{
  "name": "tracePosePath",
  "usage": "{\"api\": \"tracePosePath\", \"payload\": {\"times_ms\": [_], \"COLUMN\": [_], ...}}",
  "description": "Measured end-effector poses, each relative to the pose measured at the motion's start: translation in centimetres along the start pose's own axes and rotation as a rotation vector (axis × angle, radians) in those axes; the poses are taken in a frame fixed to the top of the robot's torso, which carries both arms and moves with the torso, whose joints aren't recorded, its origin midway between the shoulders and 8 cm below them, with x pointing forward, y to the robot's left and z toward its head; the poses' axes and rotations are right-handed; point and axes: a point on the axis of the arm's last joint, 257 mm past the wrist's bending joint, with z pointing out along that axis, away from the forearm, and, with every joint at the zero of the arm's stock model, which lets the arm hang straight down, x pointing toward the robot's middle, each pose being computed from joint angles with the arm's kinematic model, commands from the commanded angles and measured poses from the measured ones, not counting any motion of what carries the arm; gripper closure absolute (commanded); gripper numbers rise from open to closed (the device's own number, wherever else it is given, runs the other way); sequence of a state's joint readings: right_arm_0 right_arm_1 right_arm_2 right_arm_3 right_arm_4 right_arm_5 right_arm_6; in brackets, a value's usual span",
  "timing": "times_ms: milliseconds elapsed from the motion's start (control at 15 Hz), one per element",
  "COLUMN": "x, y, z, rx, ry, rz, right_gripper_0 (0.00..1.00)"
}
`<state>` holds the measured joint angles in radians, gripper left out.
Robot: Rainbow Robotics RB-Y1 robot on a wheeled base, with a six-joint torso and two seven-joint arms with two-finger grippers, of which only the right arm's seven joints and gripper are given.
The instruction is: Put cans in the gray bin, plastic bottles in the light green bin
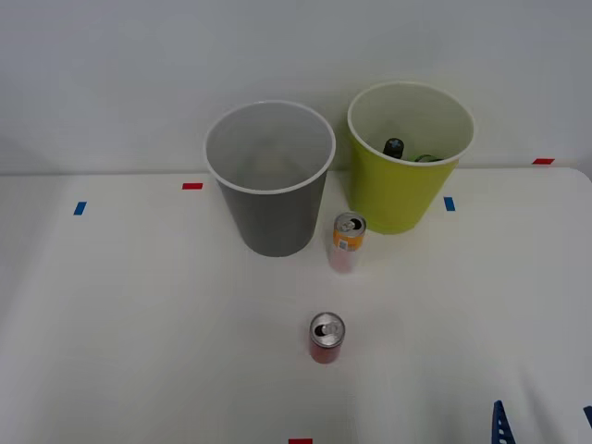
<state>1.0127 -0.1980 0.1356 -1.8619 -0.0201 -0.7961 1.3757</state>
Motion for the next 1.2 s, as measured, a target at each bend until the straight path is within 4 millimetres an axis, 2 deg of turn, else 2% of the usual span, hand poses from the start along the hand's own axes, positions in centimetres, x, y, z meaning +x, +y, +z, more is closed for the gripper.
{"api": "tracePosePath", "payload": {"times_ms": [267,467,800,1200], "x": [0.0,0.6,0.7,0.6], "y": [-0.3,-0.7,-0.9,-1.5], "z": [0.1,-0.3,-0.1,-0.7], "rx": [-0.009,-0.06,-0.042,-0.051], "ry": [0.002,0.019,-0.003,0.006], "rz": [0.02,0.091,0.193,0.17], "right_gripper_0": [0.0,0.0,0.0,0.0]}}
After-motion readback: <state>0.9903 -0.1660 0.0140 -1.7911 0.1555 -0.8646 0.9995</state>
